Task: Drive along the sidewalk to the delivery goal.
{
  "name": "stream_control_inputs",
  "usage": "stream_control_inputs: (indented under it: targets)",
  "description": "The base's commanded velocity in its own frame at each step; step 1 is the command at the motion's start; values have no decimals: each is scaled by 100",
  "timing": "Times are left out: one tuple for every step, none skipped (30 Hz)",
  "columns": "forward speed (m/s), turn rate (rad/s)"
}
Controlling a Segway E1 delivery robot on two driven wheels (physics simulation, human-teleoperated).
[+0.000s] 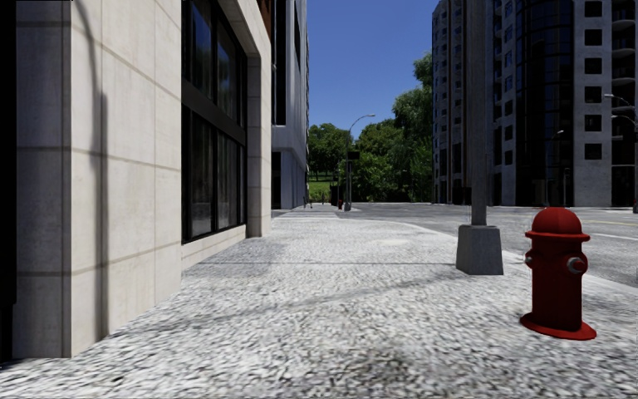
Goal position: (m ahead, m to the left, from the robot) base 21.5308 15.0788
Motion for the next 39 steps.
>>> stream_control_inputs:
  targets:
    - [200, 0]
    - [200, 0]
    - [200, 0]
    - [200, 0]
    - [200, 0]
    - [200, 0]
    - [200, 0]
    - [200, 0]
    - [200, 0]
    - [200, 0]
    - [200, 0]
    - [200, 0]
    - [200, 0]
    - [200, 0]
    - [200, 0]
    - [200, 0]
    - [200, 0]
    - [200, 4]
    - [200, 11]
    - [200, 13]
    - [200, 13]
    - [200, 13]
    - [200, 13]
    - [200, 14]
    - [200, 14]
    - [200, 14]
    - [200, 14]
    - [200, 14]
    - [200, 15]
    - [200, 15]
    - [200, 15]
    - [200, 17]
    - [200, 22]
    - [200, 24]
    - [200, 24]
    - [200, 24]
    - [200, 24]
    - [200, 24]
    - [200, 24]
